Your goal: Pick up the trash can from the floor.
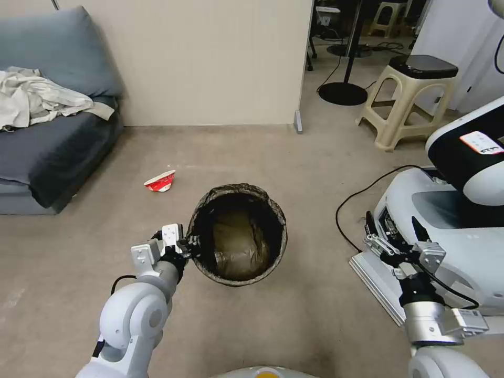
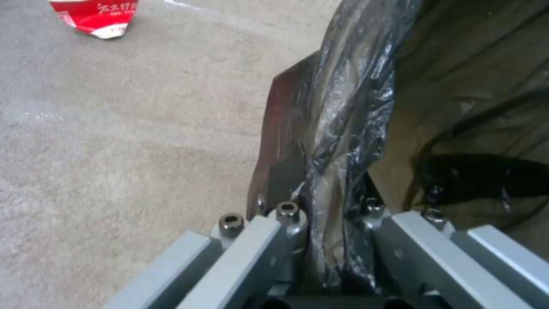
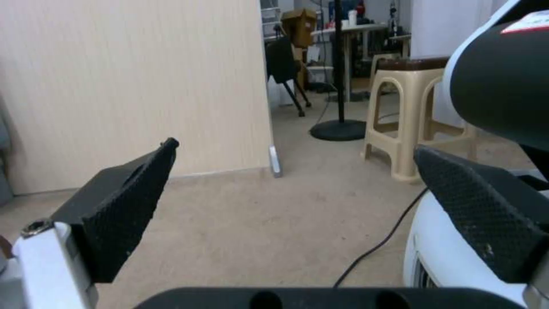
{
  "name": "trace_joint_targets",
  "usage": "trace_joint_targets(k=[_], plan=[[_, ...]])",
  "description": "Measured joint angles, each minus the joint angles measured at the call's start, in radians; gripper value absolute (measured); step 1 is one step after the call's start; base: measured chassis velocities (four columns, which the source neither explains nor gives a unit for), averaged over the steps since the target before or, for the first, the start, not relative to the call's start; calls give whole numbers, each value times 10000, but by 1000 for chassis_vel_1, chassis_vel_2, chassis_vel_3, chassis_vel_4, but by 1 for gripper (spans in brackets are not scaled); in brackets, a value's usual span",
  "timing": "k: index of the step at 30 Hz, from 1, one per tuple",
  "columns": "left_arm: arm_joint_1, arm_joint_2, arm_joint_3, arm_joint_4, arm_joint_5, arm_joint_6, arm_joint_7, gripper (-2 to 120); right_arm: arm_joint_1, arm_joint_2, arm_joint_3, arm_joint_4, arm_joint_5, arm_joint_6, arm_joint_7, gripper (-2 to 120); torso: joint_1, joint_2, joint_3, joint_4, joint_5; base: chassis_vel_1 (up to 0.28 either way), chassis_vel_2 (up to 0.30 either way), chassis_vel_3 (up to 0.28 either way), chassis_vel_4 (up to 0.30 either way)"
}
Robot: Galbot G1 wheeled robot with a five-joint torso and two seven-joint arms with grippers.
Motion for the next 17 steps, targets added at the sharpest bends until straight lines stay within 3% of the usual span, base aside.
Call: trace_joint_targets(k=[17], plan=[[31, 100, -8, -99, 25, -4, 25, 1, -77, -5, 26, 148, 1, -18, 5, 100, 0, 1, 0, 0, 0, 0, 0, 0, 0]])
